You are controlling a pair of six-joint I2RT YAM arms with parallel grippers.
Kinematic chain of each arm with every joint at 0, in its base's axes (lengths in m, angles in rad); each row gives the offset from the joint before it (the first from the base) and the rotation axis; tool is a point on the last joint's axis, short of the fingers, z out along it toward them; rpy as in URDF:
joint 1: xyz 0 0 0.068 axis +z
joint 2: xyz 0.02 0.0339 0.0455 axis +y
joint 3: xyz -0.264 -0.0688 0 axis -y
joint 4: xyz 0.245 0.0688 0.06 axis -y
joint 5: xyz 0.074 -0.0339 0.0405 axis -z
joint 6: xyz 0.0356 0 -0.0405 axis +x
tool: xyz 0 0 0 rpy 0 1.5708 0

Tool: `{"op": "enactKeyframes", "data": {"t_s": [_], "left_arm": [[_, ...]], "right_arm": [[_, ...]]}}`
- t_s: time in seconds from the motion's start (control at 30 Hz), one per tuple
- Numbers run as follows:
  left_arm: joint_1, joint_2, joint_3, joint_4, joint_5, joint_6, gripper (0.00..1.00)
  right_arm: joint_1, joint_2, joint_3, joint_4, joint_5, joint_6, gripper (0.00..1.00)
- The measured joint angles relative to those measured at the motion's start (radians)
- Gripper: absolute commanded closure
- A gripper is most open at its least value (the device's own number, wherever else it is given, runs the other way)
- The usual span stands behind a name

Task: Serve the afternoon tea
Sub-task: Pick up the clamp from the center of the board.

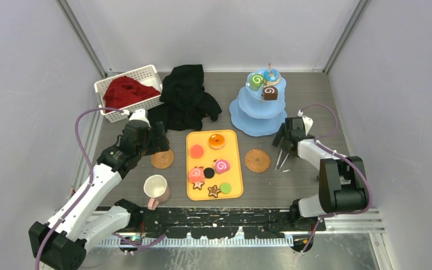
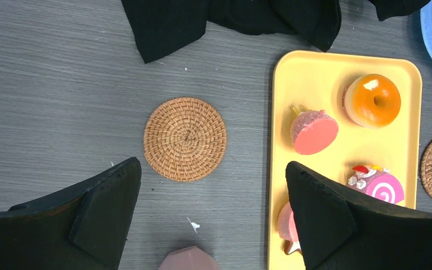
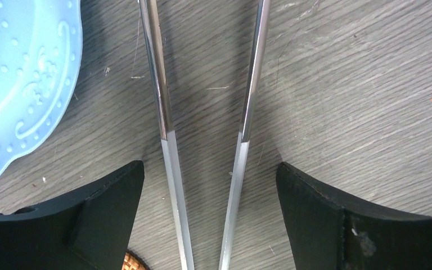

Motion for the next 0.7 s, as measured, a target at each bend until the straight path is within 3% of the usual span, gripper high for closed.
{"op": "enactKeyframes", "data": {"t_s": [0.7], "left_arm": [[0.0,-0.034,0.0,-0.008,-0.018,-0.021,0.01]], "right_arm": [[0.0,-0.066,-0.051,0.053,0.008,-0.024,0.08]]}}
